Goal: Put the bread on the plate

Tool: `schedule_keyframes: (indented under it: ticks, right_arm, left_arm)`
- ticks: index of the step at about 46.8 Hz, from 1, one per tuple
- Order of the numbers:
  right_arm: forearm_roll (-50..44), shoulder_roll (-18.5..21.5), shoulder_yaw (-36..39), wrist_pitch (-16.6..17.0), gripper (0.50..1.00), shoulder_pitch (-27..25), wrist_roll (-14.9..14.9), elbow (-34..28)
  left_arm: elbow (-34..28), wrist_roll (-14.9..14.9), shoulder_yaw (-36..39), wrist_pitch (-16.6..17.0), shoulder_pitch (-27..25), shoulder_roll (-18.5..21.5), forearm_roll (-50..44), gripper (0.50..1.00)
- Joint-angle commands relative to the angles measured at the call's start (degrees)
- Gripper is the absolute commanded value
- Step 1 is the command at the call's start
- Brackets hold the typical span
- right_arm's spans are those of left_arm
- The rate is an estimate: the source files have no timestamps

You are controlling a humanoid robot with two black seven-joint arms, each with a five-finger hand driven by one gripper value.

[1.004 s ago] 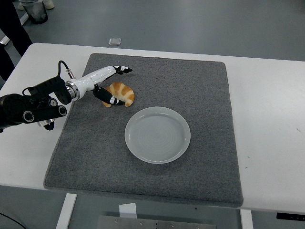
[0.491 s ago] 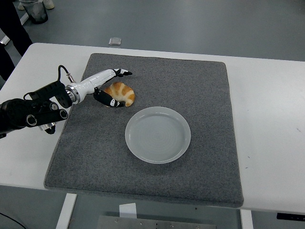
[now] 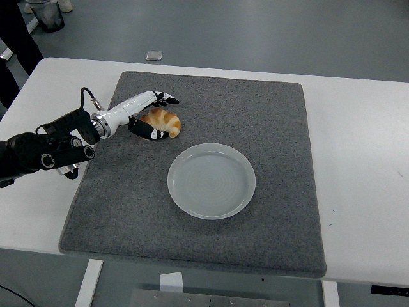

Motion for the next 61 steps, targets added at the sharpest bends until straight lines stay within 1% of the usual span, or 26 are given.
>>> schedule_keyframes:
  ticks: [1, 9, 11, 13, 17, 26, 55, 61]
  right_arm:
    - [0.0, 0.0, 0.0, 0.0, 0.952, 0.0, 0.0, 0.0]
    - [0.0, 0.0, 0.0, 0.0, 0.952, 0.0, 0.0, 0.0]
    - [0.1, 0.0, 0.0, 0.0, 0.952, 0.0, 0.0, 0.1]
    - [0.0, 0.0, 0.0, 0.0, 0.952, 0.0, 0.0, 0.1]
    - [0.0, 0.0, 0.0, 0.0, 0.952, 0.0, 0.0, 0.0]
    - [0.0, 0.0, 0.0, 0.0, 0.952, 0.0, 0.0, 0.1]
    - [0.0, 0.0, 0.0, 0.0, 0.952, 0.0, 0.0, 0.0]
    - [0.0, 0.0, 0.0, 0.0, 0.952, 0.0, -0.1, 0.0]
  left_arm:
    - [0.0, 0.0, 0.0, 0.0, 0.0, 0.0, 0.0, 0.866]
    - [0.0, 0.0, -1.3, 0.0, 1.5, 0.1, 0.0, 0.866]
    - [0.0, 0.0, -1.9, 0.0, 1.7, 0.1, 0.1, 0.857]
    - [0.0, 0.0, -2.3, 0.0, 2.1, 0.1, 0.2, 0.814]
    - [-0.1, 0.0, -2.6, 0.0, 2.3, 0.1, 0.2, 0.761]
    - [-0.2, 0.0, -3.9, 0.0, 2.1, 0.2, 0.1, 0.500]
    - [-0.6, 0.0, -5.6, -0.1, 1.4, 0.5, 0.0, 0.500]
    - [-0.6, 0.0, -7.5, -0.1, 1.4, 1.4, 0.0, 0.500]
